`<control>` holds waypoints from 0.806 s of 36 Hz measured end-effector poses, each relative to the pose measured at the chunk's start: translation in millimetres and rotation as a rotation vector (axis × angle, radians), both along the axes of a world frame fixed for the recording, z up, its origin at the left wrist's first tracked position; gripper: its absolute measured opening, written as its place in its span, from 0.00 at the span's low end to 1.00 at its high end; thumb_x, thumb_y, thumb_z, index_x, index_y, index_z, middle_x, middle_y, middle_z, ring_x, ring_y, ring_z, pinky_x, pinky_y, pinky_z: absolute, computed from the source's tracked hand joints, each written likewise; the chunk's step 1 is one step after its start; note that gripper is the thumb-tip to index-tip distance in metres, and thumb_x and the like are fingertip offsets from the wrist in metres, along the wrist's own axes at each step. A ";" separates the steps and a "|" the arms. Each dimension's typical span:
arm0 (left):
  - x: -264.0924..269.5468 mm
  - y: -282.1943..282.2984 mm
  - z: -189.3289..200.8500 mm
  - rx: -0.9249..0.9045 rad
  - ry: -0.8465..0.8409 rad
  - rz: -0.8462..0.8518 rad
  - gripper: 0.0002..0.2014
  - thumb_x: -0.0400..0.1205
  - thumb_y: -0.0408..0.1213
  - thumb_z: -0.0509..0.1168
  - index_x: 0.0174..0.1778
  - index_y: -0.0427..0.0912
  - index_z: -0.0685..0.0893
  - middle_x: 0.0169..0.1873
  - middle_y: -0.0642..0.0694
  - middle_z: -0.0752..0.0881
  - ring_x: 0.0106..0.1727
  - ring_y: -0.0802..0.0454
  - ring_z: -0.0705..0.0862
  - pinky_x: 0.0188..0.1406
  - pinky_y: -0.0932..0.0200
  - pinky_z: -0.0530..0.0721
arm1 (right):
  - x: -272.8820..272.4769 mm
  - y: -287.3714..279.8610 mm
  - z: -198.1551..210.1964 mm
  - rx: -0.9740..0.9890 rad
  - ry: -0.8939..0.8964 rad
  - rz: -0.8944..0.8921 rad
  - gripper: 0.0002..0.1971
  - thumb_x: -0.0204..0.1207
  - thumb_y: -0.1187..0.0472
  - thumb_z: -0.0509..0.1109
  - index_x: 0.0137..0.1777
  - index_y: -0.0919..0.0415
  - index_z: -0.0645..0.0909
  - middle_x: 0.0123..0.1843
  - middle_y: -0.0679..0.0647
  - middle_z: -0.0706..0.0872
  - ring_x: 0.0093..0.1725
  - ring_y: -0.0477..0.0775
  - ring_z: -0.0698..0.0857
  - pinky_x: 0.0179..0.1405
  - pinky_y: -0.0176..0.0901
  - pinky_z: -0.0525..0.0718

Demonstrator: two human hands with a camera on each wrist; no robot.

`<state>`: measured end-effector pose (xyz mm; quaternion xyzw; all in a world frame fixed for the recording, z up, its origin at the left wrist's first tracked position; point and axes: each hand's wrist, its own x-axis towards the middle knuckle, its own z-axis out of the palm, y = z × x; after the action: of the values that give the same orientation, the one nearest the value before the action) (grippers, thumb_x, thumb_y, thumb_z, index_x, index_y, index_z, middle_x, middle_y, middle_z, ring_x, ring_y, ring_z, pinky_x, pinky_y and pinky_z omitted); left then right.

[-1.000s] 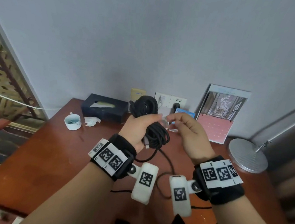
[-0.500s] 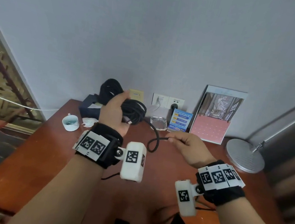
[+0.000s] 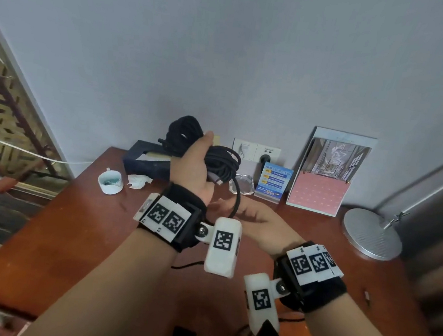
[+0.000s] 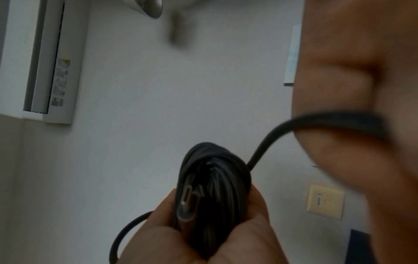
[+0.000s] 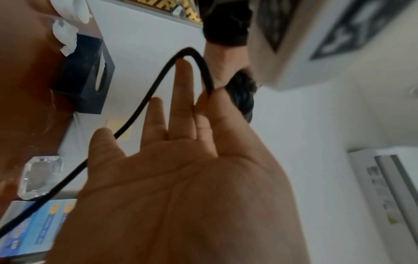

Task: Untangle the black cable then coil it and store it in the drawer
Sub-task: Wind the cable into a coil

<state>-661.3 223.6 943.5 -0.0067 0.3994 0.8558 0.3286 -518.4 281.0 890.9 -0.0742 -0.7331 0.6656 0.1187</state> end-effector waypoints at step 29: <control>-19.6 -14.7 -7.3 -0.293 0.669 0.207 0.18 0.72 0.37 0.75 0.56 0.37 0.81 0.38 0.53 0.86 0.38 0.61 0.85 0.50 0.57 0.85 | 20.2 24.9 9.3 0.271 -0.316 -0.507 0.05 0.82 0.61 0.63 0.48 0.53 0.80 0.22 0.42 0.76 0.17 0.39 0.69 0.19 0.31 0.72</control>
<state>-680.9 208.8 936.2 0.1859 0.5998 0.7733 0.0876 -498.2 305.9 900.2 -0.3402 -0.7826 0.4914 0.1742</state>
